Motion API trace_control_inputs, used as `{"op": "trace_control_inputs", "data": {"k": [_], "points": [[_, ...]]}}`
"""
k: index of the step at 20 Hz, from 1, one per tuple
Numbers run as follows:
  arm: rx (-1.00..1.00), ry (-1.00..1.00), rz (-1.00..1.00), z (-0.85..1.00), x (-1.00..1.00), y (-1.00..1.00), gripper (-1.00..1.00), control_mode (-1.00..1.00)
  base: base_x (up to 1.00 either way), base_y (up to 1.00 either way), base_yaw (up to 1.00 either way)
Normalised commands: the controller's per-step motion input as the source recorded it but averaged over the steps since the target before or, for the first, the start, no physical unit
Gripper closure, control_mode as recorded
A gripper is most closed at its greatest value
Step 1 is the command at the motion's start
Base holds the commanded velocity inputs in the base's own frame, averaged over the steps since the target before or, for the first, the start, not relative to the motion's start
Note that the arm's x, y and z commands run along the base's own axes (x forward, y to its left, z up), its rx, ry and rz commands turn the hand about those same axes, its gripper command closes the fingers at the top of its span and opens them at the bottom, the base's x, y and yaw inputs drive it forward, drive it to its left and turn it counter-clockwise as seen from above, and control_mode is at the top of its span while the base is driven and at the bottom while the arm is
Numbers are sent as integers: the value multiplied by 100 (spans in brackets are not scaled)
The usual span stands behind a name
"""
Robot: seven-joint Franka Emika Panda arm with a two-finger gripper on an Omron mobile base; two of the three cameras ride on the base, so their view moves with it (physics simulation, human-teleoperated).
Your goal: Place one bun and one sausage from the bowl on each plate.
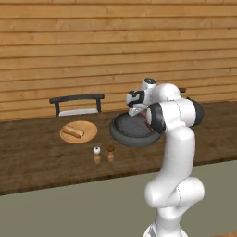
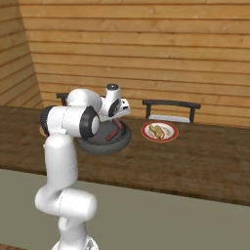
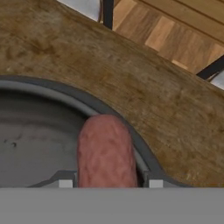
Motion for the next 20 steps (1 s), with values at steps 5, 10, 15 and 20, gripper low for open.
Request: {"op": "trace_control_inputs", "data": {"k": [5, 10, 15, 20], "points": [[0, 0, 0, 15, -1, 0, 100, -100, 0, 0, 0], [0, -6, 0, 71, -39, 0, 100, -100, 0, 0, 0], [1, -17, 0, 75, -75, 19, 100, -100, 0, 0, 0], [11, -17, 0, 11, -100, 59, 100, -100, 0, 0, 0]]}}
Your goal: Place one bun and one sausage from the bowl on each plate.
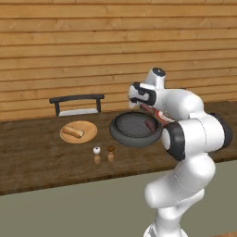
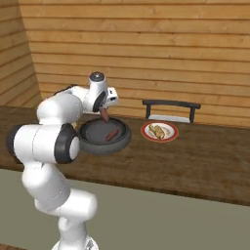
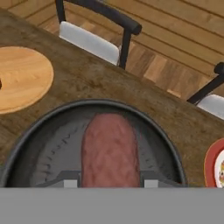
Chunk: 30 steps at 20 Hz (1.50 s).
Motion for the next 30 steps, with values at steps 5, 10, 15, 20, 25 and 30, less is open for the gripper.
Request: {"op": "trace_control_inputs", "data": {"k": [5, 10, 15, 20, 25, 30], "points": [[7, -8, 0, 10, -89, 69, 100, -100, 0, 0, 0], [0, 2, 0, 39, -30, 95, 100, -100, 0, 0, 0], [-10, 28, 7, 25, 7, 100, 100, -100, 0, 0, 0], [-9, 47, 20, -47, 21, 36, 100, -100, 0, 0, 0], [0, 13, 19, -68, 31, 7, 100, -100, 0, 0, 0], [1, 2, 15, -31, 14, 36, 100, -100, 0, 0, 0]]}}
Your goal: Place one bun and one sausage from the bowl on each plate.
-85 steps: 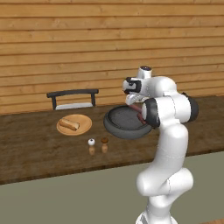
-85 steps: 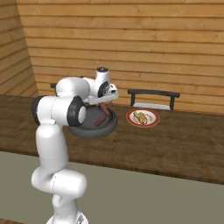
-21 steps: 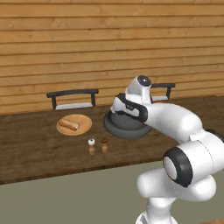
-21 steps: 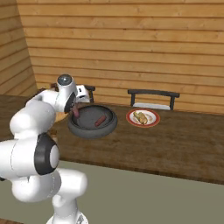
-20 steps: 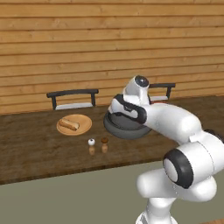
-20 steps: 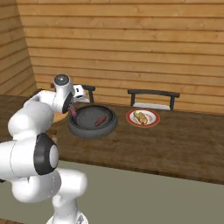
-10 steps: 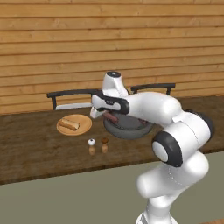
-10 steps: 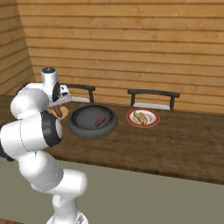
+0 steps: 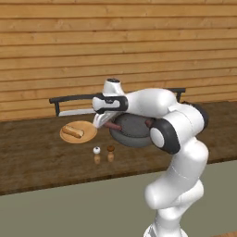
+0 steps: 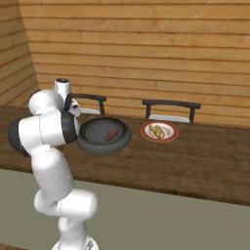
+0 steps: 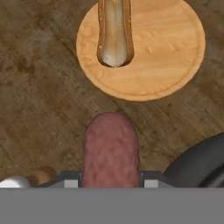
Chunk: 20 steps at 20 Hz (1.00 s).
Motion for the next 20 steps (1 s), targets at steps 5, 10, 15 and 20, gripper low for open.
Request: {"op": "trace_control_inputs", "data": {"k": [5, 10, 15, 20], "points": [[0, 0, 5, -10, 40, 56, 100, -100, 0, 0, 0], [0, 0, 0, -34, 63, 41, 100, -100, 0, 0, 0], [0, -1, 0, -3, 60, 15, 100, -100, 0, 0, 0], [3, 0, 0, -18, 38, 7, 100, -100, 0, 0, 0]]}}
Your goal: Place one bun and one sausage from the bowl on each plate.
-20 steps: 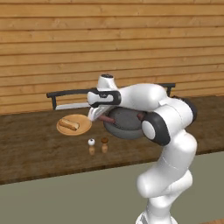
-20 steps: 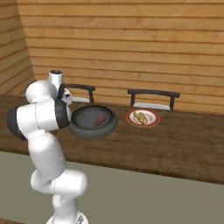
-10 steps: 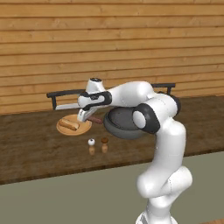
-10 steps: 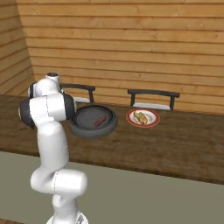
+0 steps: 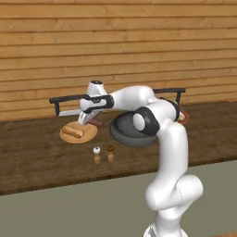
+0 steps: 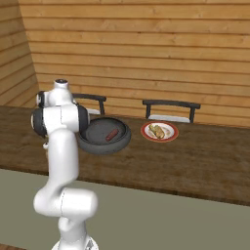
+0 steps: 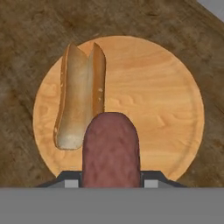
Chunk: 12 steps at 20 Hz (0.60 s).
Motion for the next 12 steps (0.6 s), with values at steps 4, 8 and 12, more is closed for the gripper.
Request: {"op": "trace_control_inputs", "data": {"k": [4, 8, 12], "points": [[12, -2, 0, -30, 0, 2, 100, -100, 0, 0, 0], [10, -7, 0, -23, 18, 4, 100, -100, 0, 0, 0], [0, -3, 0, -18, 30, 21, 100, -100, 0, 0, 0]]}}
